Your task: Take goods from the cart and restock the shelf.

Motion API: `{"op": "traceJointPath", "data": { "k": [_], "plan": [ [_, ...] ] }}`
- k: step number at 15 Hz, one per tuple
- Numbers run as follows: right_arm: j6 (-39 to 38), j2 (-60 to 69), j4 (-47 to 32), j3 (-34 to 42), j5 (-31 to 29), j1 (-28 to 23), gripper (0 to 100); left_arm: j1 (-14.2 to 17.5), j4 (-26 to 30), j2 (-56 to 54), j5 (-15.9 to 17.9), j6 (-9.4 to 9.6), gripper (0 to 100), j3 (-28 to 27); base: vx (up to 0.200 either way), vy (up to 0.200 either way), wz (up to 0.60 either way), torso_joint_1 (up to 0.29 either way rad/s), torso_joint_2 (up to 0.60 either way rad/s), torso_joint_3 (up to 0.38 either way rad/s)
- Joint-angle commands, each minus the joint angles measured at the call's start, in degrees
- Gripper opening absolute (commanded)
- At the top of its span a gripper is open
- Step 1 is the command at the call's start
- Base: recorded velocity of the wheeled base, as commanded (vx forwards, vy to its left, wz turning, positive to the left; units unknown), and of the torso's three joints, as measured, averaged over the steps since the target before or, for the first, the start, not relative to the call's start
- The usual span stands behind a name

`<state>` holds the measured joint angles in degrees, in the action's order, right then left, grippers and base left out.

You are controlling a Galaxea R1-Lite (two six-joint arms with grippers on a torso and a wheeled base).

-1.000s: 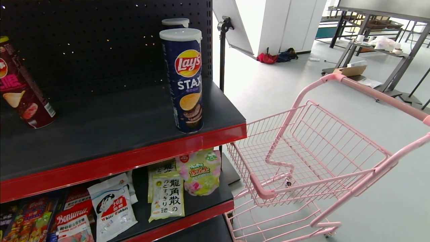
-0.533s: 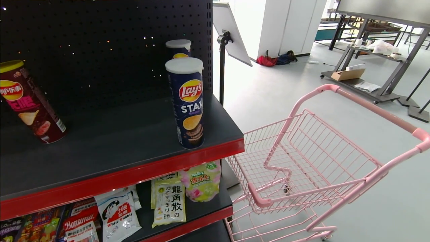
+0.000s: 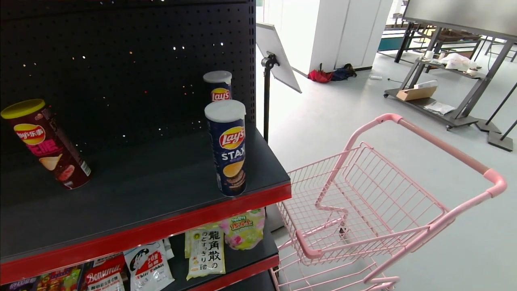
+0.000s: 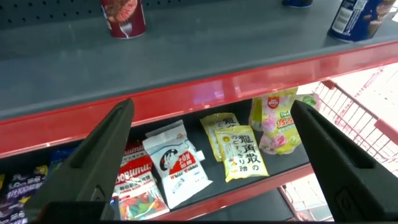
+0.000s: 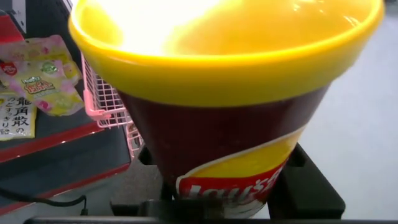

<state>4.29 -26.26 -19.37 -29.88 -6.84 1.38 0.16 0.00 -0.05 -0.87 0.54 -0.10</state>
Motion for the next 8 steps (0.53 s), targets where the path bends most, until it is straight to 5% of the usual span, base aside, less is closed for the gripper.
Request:
{"op": "traceJointPath", "data": {
  "k": [1, 5, 8],
  "plan": [
    [0.02, -1.43, 0.30, 0.00, -0.02, 0.03, 0, 0.02, 0.00, 0.05, -0.01, -0.01, 100, 0.01, 0.000, 0.000, 0.00, 0.154, -0.37, -0.207],
    [0.10, -3.36, 0.47, -0.53, -0.10, 0.03, 0, 0.02, -0.09, 0.05, -0.01, -0.01, 100, 0.01, 0.000, 0.000, 0.00, 0.110, -0.26, -0.147],
    [0.10, -3.10, 0.39, 0.08, -0.28, 0.03, 0, 0.02, -0.09, 0.05, -0.01, -0.01, 100, 0.01, 0.000, 0.000, 0.60, 0.009, -0.02, -0.012]
  ]
}}
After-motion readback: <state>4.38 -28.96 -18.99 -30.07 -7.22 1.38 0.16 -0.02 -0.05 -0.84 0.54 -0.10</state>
